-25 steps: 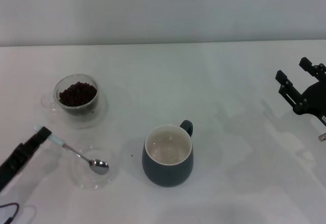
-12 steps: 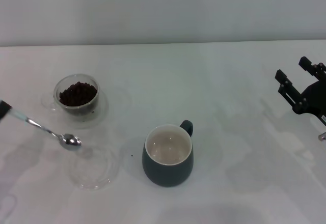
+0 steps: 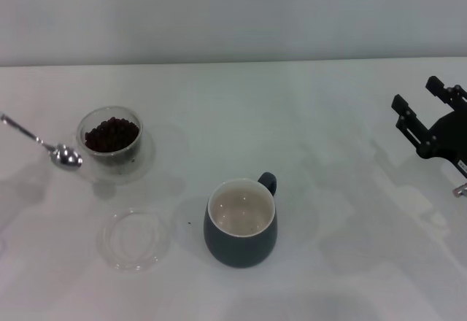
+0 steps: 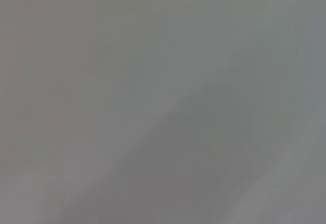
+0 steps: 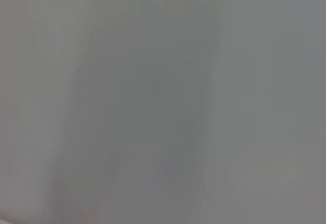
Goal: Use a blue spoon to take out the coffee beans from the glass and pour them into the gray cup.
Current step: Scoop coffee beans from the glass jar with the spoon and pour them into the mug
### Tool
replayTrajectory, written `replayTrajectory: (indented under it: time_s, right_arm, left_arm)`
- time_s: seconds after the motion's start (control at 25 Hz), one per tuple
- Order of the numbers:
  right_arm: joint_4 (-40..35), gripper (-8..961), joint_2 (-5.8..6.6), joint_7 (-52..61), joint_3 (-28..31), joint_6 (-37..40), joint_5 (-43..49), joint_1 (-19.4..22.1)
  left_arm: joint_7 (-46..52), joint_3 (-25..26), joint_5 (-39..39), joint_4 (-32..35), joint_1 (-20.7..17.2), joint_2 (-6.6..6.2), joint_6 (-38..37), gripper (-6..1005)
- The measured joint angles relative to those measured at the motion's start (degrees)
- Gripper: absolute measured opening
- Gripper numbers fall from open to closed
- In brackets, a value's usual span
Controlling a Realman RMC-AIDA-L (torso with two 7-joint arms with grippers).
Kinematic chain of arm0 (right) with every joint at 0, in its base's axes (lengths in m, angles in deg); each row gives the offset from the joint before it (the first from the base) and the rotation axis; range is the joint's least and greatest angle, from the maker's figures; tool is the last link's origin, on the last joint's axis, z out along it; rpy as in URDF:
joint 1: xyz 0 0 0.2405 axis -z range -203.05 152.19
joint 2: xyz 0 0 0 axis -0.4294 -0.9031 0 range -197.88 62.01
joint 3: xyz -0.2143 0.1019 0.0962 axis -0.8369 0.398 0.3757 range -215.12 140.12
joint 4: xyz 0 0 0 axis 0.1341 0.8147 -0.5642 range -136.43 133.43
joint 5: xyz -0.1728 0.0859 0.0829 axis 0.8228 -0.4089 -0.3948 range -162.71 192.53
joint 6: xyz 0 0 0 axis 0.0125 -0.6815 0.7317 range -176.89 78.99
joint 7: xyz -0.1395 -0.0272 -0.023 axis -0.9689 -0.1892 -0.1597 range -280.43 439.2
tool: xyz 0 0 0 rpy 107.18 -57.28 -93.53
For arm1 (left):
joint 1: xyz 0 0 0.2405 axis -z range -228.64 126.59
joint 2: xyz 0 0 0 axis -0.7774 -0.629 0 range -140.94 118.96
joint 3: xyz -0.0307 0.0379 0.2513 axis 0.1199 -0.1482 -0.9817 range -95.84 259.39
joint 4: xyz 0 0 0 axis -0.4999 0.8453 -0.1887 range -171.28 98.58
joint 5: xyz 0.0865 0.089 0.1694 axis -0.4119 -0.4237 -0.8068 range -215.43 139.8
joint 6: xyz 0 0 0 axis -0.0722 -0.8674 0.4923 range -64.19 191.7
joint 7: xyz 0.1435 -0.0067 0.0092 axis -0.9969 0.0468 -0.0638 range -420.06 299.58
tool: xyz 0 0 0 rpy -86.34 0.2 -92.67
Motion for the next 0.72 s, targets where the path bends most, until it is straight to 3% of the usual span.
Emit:
replayTrajectory:
  time_s: [0.48, 0.72]
  right_arm:
    - [-0.6, 637, -0.13, 0.0, -0.1, -0.1, 0.0, -0.1]
    - [-0.6, 637, -0.21, 0.0, -0.4, -0.2, 0.0, -0.1]
  left_arm:
    - [0.1, 0.1, -4.8, 0.5, 8.3, -3.38, 10.3, 127]
    - [0.2, 0.0, -7.7, 0.8, 11.7, -3.59, 15.9, 127]
